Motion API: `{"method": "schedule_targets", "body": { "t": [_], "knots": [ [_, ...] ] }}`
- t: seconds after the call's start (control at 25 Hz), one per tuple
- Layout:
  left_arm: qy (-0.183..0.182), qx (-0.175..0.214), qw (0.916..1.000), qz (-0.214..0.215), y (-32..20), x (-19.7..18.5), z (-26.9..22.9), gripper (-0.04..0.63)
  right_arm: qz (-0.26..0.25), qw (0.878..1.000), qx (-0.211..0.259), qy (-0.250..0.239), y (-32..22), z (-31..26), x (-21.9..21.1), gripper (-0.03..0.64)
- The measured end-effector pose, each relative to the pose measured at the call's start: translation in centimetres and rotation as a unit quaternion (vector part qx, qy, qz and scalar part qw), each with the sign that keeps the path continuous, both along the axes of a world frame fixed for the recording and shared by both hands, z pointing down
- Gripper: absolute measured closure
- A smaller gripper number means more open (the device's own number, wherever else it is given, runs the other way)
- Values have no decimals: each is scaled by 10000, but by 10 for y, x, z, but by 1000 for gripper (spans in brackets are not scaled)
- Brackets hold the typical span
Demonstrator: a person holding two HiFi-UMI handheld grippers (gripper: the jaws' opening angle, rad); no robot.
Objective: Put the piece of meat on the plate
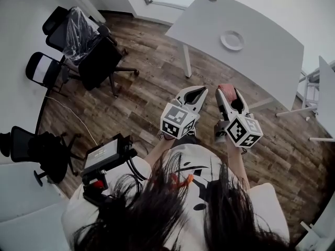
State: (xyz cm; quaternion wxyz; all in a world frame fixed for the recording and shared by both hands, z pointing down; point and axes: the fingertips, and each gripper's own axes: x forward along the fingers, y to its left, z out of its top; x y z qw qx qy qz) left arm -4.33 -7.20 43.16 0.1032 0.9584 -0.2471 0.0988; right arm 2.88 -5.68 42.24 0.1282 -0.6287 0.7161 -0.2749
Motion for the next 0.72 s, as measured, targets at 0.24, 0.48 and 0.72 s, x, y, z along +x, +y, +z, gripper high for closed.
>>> {"method": "schedule_targets", "body": {
  "t": [0.24, 0.48, 0.72],
  "knots": [
    [76, -141, 9998, 118, -45, -10, 5, 589, 123, 9999, -117, -20, -41, 4, -10, 311],
    [94, -328, 9991, 271, -65, -3, 17, 589, 248, 9992, -313, -20, -59, 12, -5, 311],
    [102, -497, 9981, 361, -75, 9, 27, 589, 338, 9985, -441, -9, -68, 20, 8, 311]
  ]
}}
